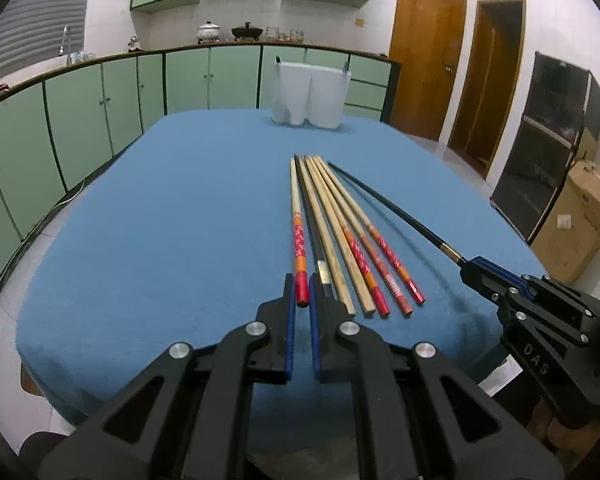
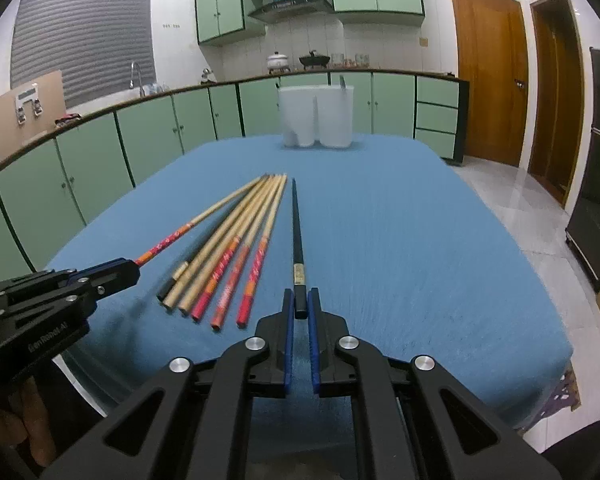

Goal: Organize utensils
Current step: 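Grasp a red-tipped bamboo chopstick with the left tool while the right tool holds its chopstick, then lift both chopsticks and carry them to the white utensil cup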

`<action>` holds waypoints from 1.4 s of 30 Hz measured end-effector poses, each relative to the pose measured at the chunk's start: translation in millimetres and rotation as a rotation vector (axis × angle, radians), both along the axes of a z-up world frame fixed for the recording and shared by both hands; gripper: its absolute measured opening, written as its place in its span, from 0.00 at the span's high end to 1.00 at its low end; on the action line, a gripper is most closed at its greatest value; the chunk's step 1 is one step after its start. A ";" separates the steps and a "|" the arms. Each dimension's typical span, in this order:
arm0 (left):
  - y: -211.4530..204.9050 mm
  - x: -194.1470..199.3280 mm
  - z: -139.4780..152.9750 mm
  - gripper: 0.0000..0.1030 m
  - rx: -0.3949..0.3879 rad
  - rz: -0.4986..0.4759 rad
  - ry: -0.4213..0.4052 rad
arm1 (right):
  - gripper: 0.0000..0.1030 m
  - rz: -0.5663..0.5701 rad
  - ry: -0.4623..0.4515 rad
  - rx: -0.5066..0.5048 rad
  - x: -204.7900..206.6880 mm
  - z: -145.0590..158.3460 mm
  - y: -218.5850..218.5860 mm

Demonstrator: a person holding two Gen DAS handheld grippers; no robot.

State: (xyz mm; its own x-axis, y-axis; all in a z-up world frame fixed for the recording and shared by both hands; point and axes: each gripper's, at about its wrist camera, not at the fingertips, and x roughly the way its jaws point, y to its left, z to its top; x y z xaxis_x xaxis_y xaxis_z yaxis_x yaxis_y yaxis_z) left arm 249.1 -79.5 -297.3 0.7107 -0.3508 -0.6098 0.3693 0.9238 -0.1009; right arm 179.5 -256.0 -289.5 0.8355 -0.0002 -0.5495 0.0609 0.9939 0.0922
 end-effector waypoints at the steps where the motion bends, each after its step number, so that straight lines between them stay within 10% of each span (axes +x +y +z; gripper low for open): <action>1: 2.9 -1.7 4.4 0.95 -0.009 0.008 -0.005 | 0.94 0.001 -0.009 -0.002 -1.5 4.2 0.1; 22: 26.4 10.8 124.9 0.95 -0.085 0.012 -0.127 | 0.94 0.054 -0.144 -0.011 24.7 122.1 -20.9; 42: 1.5 113.5 171.8 0.95 -0.044 -0.107 -0.054 | 0.94 0.239 0.079 -0.024 163.3 188.1 -25.2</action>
State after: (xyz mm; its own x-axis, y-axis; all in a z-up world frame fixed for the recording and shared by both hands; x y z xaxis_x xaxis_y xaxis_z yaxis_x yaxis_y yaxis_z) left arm 362.6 -78.0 -125.5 0.6991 -0.4515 -0.5543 0.4713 0.8741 -0.1177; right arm 342.8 -281.2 -101.4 0.7679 0.1779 -0.6154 -0.1697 0.9828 0.0723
